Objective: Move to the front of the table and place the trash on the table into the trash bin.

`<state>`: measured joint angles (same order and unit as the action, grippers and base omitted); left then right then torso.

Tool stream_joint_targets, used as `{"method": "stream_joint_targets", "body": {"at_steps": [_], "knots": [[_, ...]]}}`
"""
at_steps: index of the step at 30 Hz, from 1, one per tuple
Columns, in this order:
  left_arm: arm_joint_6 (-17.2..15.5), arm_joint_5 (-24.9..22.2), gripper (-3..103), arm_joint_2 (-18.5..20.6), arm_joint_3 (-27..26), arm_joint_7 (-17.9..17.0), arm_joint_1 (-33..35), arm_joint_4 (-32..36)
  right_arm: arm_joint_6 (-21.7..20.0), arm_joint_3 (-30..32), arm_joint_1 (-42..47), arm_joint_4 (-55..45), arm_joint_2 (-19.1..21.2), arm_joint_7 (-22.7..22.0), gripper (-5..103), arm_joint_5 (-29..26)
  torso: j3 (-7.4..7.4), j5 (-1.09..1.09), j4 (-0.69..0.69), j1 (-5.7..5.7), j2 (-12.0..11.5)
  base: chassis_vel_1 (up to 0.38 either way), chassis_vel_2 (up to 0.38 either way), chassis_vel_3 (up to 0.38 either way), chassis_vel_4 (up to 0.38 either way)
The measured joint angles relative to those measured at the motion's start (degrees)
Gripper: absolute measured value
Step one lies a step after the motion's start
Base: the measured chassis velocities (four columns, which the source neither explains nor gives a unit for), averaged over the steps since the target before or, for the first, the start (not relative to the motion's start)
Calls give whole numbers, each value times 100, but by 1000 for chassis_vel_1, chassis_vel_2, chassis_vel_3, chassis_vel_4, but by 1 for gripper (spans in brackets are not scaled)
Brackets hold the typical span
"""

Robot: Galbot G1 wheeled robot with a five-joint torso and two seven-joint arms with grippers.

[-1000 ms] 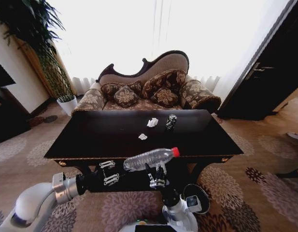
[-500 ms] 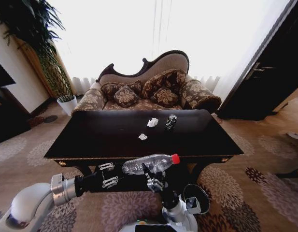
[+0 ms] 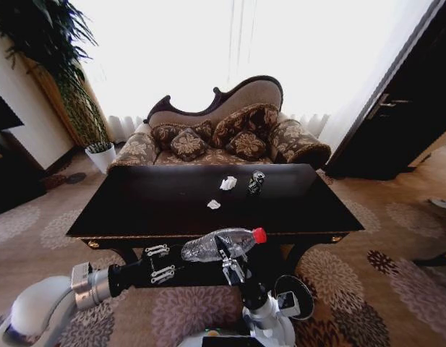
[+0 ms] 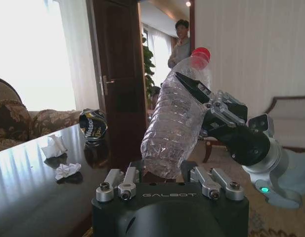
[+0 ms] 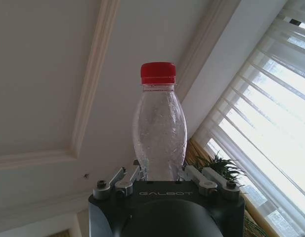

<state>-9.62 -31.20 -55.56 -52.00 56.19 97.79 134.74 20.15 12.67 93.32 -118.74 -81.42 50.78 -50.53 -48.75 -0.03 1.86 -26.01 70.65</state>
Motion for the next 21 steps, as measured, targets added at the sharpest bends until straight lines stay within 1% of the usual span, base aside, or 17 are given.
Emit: {"method": "stream_joint_targets", "body": {"at_steps": [1,3,7,8,11,12,13,14,15,17,18,20,21], "knots": [[-3,-1,43,-90,3,18,24,30,2,4,0,-2,0,12,26,-3,0,1,0,0,0,0,0,0,0],[-3,-2,43,-137,3,24,41,46,3,7,-2,-2,0,19,25,-4,0,1,0,0,0,0,0,0,0],[84,-101,66,-472,-213,132,142,130,7,26,-62,32,-24,16,25,14,0,2,1,1,0,0,0,0,0],[84,-101,66,-472,-213,132,142,130,7,26,-62,32,-24,16,25,14,0,2,1,1,0,0,0,0,0],[154,-336,82,-792,-553,294,226,255,18,130,-123,50,-33,-95,25,45,0,2,0,1,0,0,0,0,0],[181,-425,82,-907,-648,341,237,279,38,171,-151,85,-29,-112,25,63,0,2,0,1,0,0,0,0,0],[181,-425,82,-907,-648,341,237,279,38,171,-151,85,-29,-112,25,63,0,2,0,1,0,0,0,0,0],[192,-468,87,-968,-695,363,240,289,49,193,-165,107,-25,-115,25,77,0,2,0,1,0,0,0,0,0],[212,-562,93,-1107,-793,410,247,308,77,241,-193,150,-15,-118,25,114,0,2,0,1,0,0,0,0,0],[254,-773,99,-1407,-1004,470,221,319,133,337,-235,251,6,-104,25,222,0,2,0,1,0,0,0,0,0],[254,-773,99,-1407,-1004,470,221,319,133,337,-235,251,6,-104,25,222,0,2,0,1,0,0,0,0,0],[276,-1027,100,-1671,-1229,453,99,281,180,447,-280,347,23,-98,25,367,0,2,0,1,0,0,0,0,0],[276,-1027,100,-1671,-1229,453,99,281,180,447,-280,347,23,-98,25,367,0,2,0,1,0,0,0,0,0]]}}
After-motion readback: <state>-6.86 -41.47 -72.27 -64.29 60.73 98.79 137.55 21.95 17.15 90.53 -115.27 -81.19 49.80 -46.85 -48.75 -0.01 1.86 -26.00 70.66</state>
